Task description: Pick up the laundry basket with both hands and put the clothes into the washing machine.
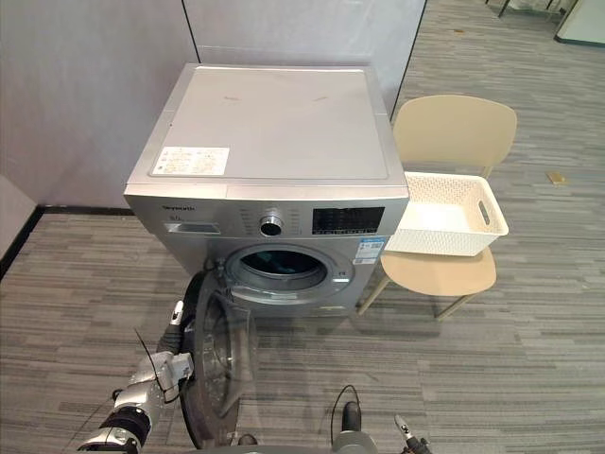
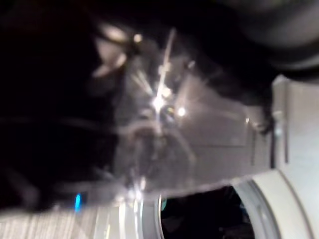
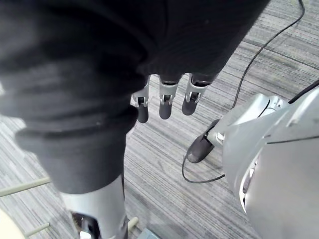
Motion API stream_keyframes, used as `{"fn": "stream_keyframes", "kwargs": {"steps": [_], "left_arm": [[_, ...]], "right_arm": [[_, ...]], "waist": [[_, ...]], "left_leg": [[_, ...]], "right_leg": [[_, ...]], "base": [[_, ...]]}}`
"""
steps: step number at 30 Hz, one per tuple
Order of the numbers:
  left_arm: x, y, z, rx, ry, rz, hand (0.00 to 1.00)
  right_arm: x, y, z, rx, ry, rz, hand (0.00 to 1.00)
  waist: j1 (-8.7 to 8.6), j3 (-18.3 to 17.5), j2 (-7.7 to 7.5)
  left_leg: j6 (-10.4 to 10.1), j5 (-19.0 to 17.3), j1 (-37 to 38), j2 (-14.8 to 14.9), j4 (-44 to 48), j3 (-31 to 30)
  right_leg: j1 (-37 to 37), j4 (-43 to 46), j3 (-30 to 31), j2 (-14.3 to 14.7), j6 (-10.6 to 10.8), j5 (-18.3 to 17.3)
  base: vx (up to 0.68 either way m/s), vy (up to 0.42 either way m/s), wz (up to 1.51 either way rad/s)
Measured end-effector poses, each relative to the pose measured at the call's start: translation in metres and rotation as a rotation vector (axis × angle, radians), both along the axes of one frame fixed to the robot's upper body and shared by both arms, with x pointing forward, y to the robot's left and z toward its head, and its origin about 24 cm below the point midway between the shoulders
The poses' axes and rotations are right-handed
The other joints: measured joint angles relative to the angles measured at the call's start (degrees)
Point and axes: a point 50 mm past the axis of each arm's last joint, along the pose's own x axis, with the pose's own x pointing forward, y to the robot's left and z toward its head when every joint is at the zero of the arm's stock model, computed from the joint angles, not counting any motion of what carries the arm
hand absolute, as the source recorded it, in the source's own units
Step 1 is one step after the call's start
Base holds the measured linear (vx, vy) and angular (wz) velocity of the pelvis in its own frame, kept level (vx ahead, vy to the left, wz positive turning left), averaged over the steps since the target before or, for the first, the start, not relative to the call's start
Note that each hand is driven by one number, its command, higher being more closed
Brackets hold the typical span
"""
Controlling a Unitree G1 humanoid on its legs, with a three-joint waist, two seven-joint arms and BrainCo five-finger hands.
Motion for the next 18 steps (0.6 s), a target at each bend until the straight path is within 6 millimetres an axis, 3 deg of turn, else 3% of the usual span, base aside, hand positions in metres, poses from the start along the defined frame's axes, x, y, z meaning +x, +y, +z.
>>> {"fn": "stream_keyframes", "kwargs": {"steps": [2,7,10,12,15,18], "left_arm": [[0.0,0.003,0.0,-0.043,0.0,0.075,0.0],[-0.001,-0.001,-0.002,-0.149,0.006,0.214,0.0],[0.01,-0.018,0.001,-0.259,-0.016,0.263,0.0],[0.012,-0.029,0.001,-0.301,-0.02,0.259,0.0],[0.017,-0.048,0.005,-0.378,-0.054,0.225,0.0],[0.028,-0.08,0.012,-0.491,-0.085,0.163,0.0]], "right_arm": [[0.001,-0.004,0.001,-0.011,0.0,0.006,0.0],[-0.002,-0.011,0.002,-0.039,0.024,0.019,0.0],[-0.012,-0.011,0.001,-0.046,0.059,0.021,0.0],[-0.02,-0.011,0.001,-0.048,0.081,0.015,0.0],[-0.02,-0.01,0.0,-0.045,0.082,0.016,0.0],[-0.013,-0.006,0.0,-0.042,0.071,0.051,0.0]], "waist": [[-0.52,-0.05,-0.07],[-1.58,-0.28,-0.08],[-2.97,-0.64,-0.26],[-3.53,-2.71,-0.31],[-4.26,-3.84,-0.49],[-4.44,-3.92,-0.46]], "left_leg": [[-0.1,-0.07,-0.16,-0.18,0.08,1.82],[-0.22,-0.88,-0.21,-0.29,1.35,5.4],[-0.11,-0.96,-0.74,-0.48,1.83,5.79],[-0.08,-0.94,-1.55,-0.56,1.76,5.78],[0.34,-0.66,-1.31,-0.58,1.82,5.16],[0.33,-0.66,-0.73,-0.22,2.24,4.08]], "right_leg": [[-0.88,0.0,1.85,0.03,-0.71,0.9],[-2.99,0.0,5.91,0.2,0.56,1.68],[-3.71,0.0,6.61,0.0,1.04,1.93],[-4.57,0.0,6.63,-0.05,1.05,1.94],[-3.98,0.01,5.85,-0.14,0.79,2.12],[-2.56,0.01,4.57,-0.01,0.66,2.12]], "base": [[-0.12,-0.036,-0.34],[-0.13,-0.044,-0.46],[-0.09,-0.049,-0.13],[-0.03,-0.024,0.0],[0.02,-0.027,0.08],[0.01,-0.031,0.17]]}}
